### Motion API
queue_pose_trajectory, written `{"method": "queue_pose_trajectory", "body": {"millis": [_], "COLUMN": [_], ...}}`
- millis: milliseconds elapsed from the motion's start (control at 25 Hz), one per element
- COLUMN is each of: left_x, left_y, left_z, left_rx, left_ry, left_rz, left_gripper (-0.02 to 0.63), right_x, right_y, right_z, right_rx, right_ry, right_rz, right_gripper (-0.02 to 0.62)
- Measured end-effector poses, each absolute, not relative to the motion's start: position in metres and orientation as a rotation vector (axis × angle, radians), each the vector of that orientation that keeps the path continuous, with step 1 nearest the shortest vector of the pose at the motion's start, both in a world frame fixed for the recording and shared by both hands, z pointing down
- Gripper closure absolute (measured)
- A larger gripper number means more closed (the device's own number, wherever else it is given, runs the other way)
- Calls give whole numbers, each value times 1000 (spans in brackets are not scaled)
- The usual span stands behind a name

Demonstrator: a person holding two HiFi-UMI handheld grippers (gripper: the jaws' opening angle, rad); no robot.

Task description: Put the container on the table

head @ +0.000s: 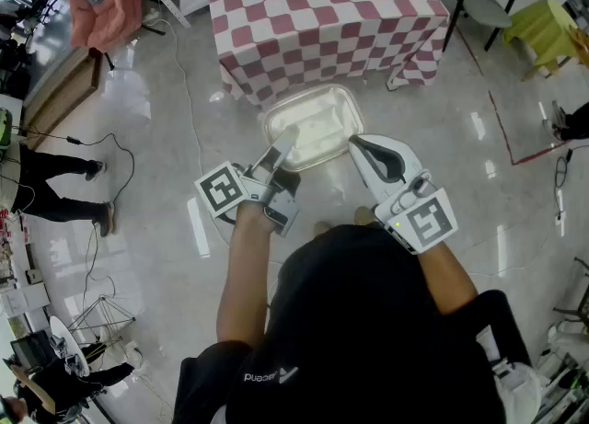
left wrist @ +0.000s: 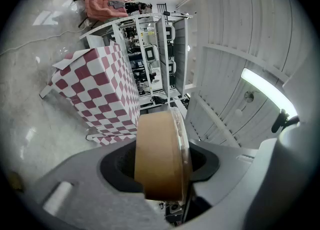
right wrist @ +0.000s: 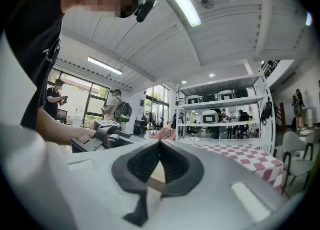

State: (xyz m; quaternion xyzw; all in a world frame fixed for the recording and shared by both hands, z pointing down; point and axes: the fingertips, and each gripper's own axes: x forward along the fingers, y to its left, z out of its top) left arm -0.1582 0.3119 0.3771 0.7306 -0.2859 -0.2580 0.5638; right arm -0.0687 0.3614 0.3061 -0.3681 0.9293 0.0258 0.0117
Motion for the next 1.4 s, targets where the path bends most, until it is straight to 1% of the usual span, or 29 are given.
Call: {"method": "queue_pose_trajectory", "body": {"millis": [280, 400, 560, 840, 1000, 1280, 1400], "left_x": [-169, -185, -199, -203, -189, -115, -99], "left_y": [310, 302, 284, 227, 147, -56, -123], "left_z": [382, 385, 386, 390, 397, 400, 400], "left_rx": [1724, 1714, 1696, 1695, 1685, 1674, 1676], "left_ry": [-662, -642, -638, -680, -734, -806, -825], "left_rz": [-617, -625, -642, -647, -632, -591, -585], "left_gripper": [403, 403, 403, 403, 403, 403, 403], "right_x": [-78, -95, -105, -94, -72, 11, 27], "right_y": [362, 355, 337, 276, 194, 1, -55], "right_z": [309, 311, 312, 324, 326, 332, 333], "right_rx": [-1151, -1170, -1158, -1154, -1125, -1062, -1013], "right_ry": [2884, 2901, 2921, 2912, 2879, 2901, 2922], "right_rz": [83, 90, 135, 105, 61, 12, 1], "right_gripper": [592, 592, 592, 592, 592, 592, 592]}}
